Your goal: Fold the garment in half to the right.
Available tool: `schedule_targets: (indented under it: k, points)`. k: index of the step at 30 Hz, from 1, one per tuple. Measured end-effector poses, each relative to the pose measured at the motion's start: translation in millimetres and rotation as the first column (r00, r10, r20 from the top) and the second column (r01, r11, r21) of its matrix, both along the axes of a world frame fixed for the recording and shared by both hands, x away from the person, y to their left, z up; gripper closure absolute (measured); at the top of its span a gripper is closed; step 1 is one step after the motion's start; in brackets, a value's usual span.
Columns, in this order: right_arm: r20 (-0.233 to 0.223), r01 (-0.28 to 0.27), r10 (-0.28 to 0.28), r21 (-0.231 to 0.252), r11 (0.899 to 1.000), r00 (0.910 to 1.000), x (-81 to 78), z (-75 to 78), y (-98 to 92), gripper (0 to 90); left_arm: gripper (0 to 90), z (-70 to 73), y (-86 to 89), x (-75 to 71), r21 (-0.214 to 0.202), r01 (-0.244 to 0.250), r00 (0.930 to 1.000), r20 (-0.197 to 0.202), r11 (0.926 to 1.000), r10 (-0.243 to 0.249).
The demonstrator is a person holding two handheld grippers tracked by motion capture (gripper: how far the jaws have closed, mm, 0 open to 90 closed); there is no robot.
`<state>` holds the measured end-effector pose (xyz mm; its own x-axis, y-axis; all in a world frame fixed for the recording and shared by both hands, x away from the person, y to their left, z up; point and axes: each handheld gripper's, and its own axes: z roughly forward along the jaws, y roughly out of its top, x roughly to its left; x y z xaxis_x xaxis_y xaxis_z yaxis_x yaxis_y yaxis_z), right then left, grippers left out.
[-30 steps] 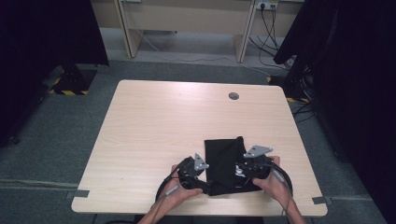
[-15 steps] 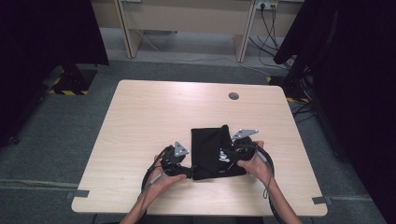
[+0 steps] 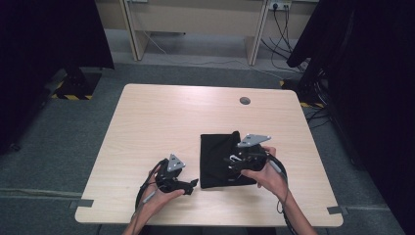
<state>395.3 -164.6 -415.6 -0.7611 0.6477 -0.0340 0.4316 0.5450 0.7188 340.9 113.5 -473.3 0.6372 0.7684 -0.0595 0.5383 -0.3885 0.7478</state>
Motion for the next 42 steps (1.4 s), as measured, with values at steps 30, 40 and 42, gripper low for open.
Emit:
schedule_targets:
  k: [30, 40, 42]
  points:
    - [-0.004, -0.176, 0.177, -0.094, 0.98, 0.9843, -9.5, -2.8, 48.8, 85.7, 0.0, -12.4, 5.8, 0.3, 0.058, -0.036, 0.9993, -0.005, 0.9977, 0.036]
    - [0.054, -0.048, 0.049, -0.015, 0.999, 0.9973, -36.5, 13.8, -27.0, 81.0, 0.0, -12.4, 5.7, 0.3, 0.057, -0.037, 0.9993, -0.005, 0.9977, 0.037]
    - [0.046, -0.017, 0.017, -0.01, 1.0, 0.9988, -41.4, 9.8, -36.4, 72.5, 0.0, -12.4, 5.7, 0.3, 0.057, -0.037, 0.9993, -0.005, 0.9977, 0.038]
